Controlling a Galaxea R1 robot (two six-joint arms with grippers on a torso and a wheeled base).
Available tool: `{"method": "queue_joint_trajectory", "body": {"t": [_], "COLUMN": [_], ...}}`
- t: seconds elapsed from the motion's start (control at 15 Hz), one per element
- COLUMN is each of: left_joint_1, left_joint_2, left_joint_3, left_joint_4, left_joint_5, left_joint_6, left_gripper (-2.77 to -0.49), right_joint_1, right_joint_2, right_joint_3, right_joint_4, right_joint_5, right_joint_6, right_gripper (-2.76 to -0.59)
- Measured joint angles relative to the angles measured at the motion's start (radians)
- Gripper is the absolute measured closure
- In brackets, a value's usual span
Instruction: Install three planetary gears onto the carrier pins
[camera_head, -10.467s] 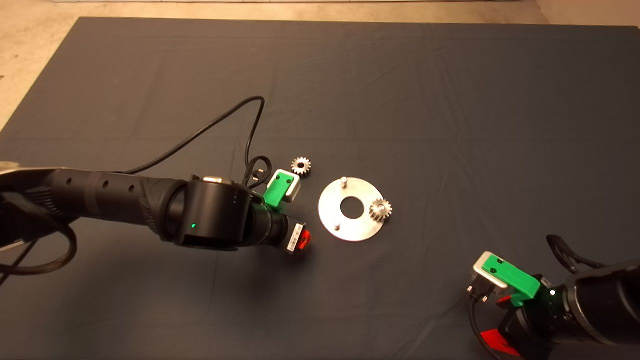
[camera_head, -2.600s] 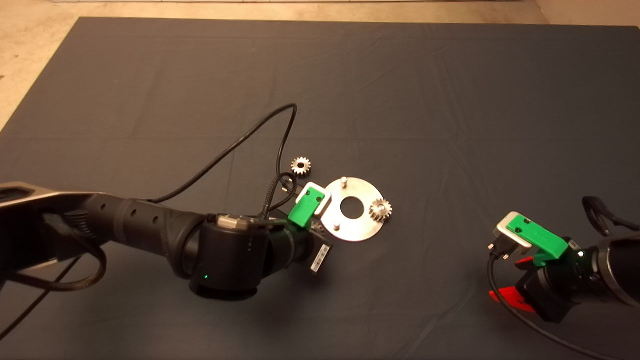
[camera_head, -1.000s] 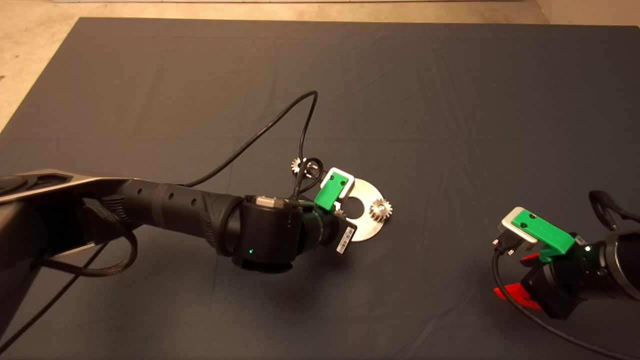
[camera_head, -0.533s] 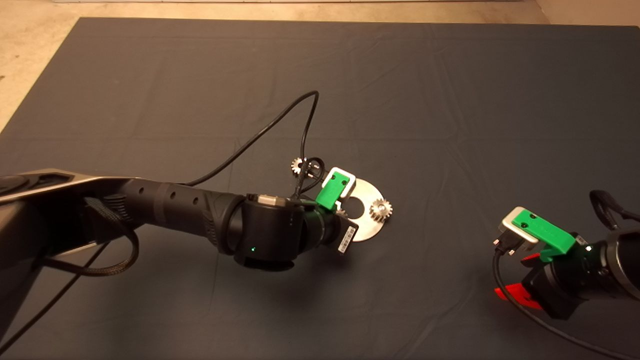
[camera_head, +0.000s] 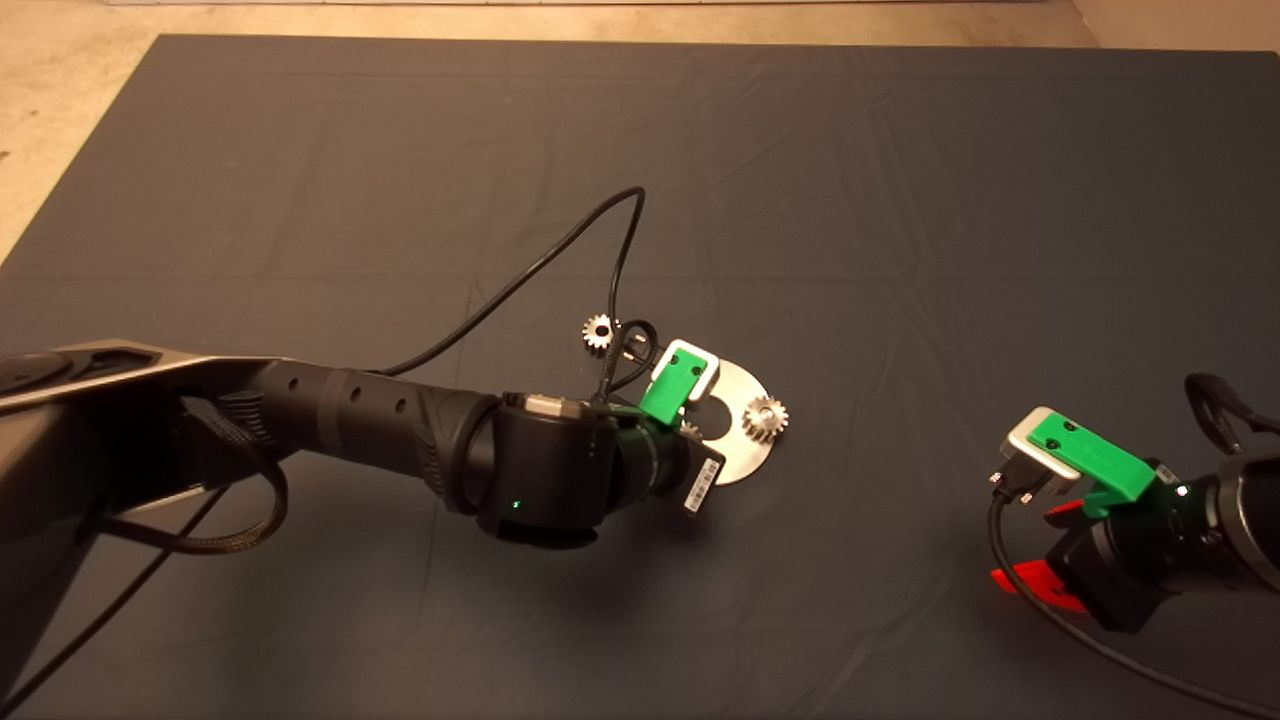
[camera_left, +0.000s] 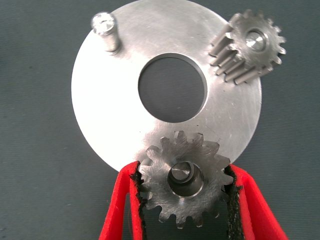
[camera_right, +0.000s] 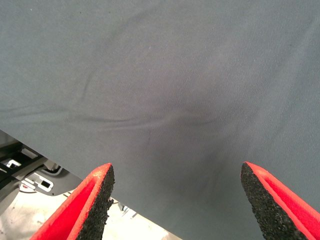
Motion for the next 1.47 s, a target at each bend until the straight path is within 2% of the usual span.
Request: {"method": "queue_joint_trajectory", "body": {"t": [0.53,0.93,1.07,1.27,1.33,1.47], "left_joint_1": [0.0,0.003,0.013,0.014,0.021,0.042], "left_joint_2": [0.011,0.01,0.011,0.011,0.011,0.011], "left_joint_3": [0.0,0.003,0.008,0.008,0.01,0.018], "left_joint_4": [0.0,0.002,0.015,0.018,0.027,0.065], "left_joint_5": [-0.006,-0.006,-0.004,-0.004,-0.003,-0.004], "left_joint_6": [-0.011,-0.01,-0.01,-0.01,-0.01,-0.01], "left_gripper": [-0.64,-0.64,-0.64,-0.64,-0.65,-0.65], "right_joint_1": [0.035,0.046,0.061,0.067,0.068,0.069], "right_joint_2": [-0.006,-0.006,-0.009,-0.011,-0.011,-0.011], "right_joint_3": [0.0,0.0,0.0,0.0,0.0,0.0], "right_joint_4": [0.011,0.024,0.029,0.035,0.037,0.038], "right_joint_5": [0.0,0.0,0.0,0.0,0.0,0.001], "right_joint_6": [0.0,0.0,0.0,0.0,0.0,0.0], "right_gripper": [-1.86,-1.86,-1.86,-1.86,-1.86,-1.86]}}
